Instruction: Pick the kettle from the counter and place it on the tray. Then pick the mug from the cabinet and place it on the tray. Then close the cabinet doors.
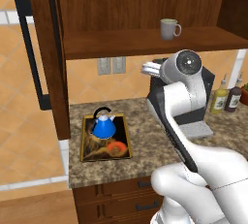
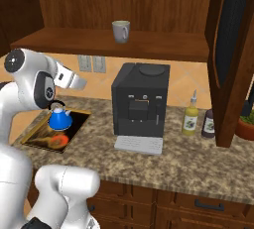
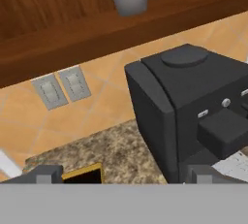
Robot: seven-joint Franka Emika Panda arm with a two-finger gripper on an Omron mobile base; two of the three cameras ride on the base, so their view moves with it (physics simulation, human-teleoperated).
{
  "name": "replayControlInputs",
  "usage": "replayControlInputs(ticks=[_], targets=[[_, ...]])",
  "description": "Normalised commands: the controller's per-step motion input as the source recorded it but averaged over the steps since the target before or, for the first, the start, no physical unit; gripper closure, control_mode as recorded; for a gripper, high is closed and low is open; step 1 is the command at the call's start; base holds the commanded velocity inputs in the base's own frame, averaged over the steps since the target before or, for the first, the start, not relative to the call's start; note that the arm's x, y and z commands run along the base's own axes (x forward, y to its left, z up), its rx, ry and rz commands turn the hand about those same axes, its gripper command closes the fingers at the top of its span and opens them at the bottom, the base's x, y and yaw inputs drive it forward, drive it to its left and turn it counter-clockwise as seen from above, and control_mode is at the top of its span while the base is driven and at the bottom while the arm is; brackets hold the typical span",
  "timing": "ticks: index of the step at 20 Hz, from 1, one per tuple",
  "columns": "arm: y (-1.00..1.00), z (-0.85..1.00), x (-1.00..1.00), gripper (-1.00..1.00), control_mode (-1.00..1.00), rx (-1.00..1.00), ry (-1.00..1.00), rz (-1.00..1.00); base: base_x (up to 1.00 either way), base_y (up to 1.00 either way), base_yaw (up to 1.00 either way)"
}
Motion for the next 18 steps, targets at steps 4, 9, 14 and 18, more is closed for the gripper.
replayControlInputs(ticks=[4,9,14,18], targets=[[-0.35,-0.19,-0.01,-1.0,-1.0,-0.1,-0.03,0.15,0.0,0.0,0.0],[-0.29,0.32,0.01,-1.0,-1.0,-0.09,-0.02,0.01,0.0,0.0,0.0],[-0.31,0.64,0.0,-1.0,-1.0,-0.12,0.0,0.0,0.0,0.0,0.0],[-0.39,0.59,-0.03,-1.0,-1.0,-0.1,0.0,0.0,0.0,0.0,0.0]])
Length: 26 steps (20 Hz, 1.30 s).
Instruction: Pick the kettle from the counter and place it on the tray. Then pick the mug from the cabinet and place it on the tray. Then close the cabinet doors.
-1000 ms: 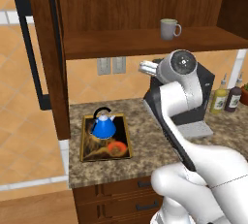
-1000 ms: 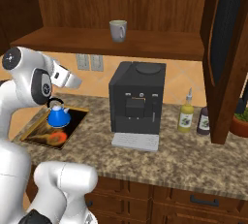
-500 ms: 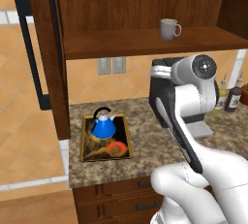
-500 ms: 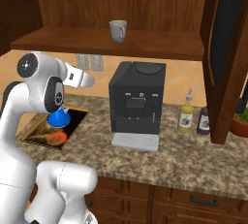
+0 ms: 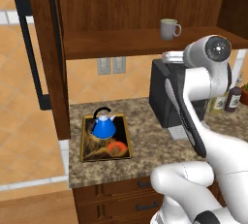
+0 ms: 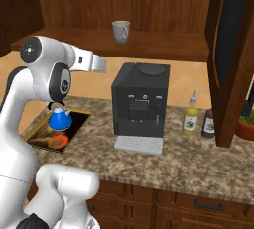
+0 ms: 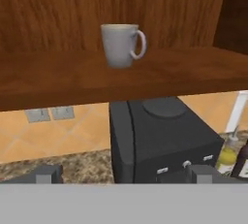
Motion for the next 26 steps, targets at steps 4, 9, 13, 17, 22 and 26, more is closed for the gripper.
replayControlInputs(ticks=[4,9,13,17,22,26], targets=[[-0.53,0.34,0.0,-1.0,-1.0,-0.05,0.0,0.02,0.0,0.0,0.0],[-0.73,0.03,0.0,-1.0,-1.0,0.0,-0.11,0.11,0.0,0.0,0.0],[-0.55,-0.02,0.0,-1.0,-1.0,0.07,-0.13,0.08,0.0,0.0,0.0],[-0.27,-0.01,0.0,-1.0,-1.0,0.07,-0.07,0.01,0.0,0.0,0.0],[-0.33,0.1,0.0,-1.0,-1.0,0.02,-0.01,0.01,0.0,0.0,0.0],[-0.35,0.2,0.03,-1.0,-1.0,0.01,-0.03,0.04,0.0,0.0,0.0]])
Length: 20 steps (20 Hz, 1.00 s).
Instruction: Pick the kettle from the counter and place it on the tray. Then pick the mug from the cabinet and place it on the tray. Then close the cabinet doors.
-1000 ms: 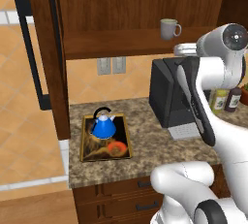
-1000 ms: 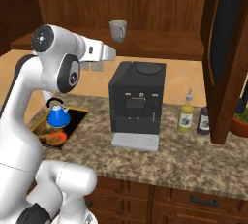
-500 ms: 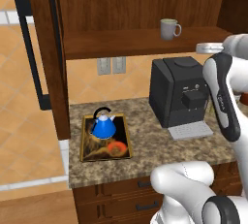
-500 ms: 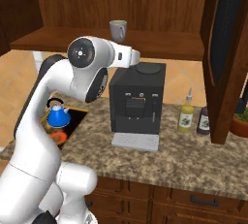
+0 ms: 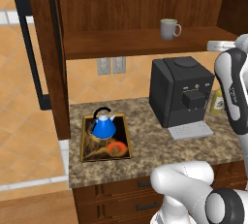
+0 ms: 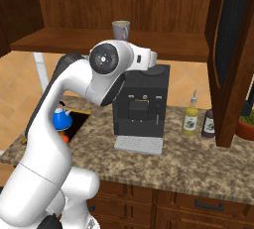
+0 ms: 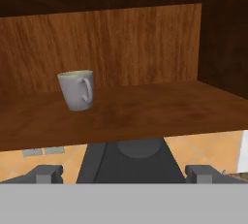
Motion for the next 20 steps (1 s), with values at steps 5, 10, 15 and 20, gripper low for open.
replayControlInputs(ticks=[5,10,15,20], targets=[[-0.06,0.29,0.16,-1.0,-1.0,0.0,-0.02,0.08,0.0,0.0,0.0],[0.15,0.13,0.35,-1.0,-1.0,0.0,0.0,0.13,0.0,0.0,0.0],[0.11,0.01,0.38,-1.0,-1.0,0.0,0.0,0.12,0.0,0.0,0.0],[0.0,0.0,0.47,-1.0,-1.0,0.0,0.0,0.09,0.0,0.0,0.0]])
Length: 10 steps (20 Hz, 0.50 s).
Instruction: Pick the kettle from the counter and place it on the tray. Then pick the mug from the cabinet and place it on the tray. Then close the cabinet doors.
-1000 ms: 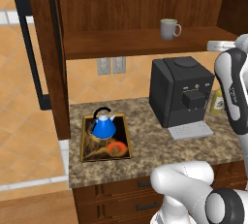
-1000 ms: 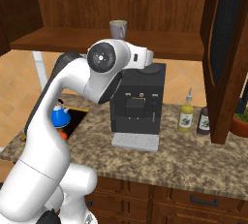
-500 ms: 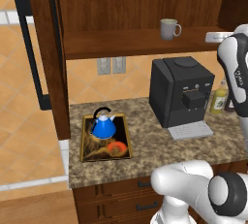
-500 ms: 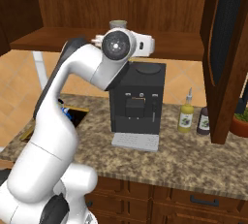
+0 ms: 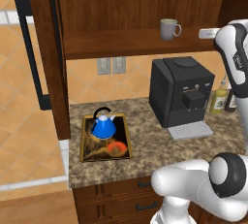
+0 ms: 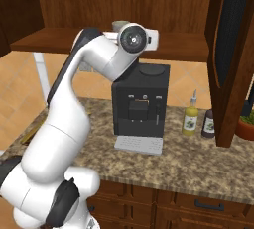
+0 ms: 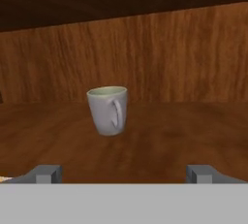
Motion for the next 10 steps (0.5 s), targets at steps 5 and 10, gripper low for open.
replayControlInputs(ticks=[5,10], targets=[[0.08,0.0,0.51,-1.0,-1.0,0.0,0.0,0.05,0.0,0.0,0.0],[0.1,0.0,0.35,-1.0,-1.0,0.0,0.0,0.01,0.0,0.0,0.0]])
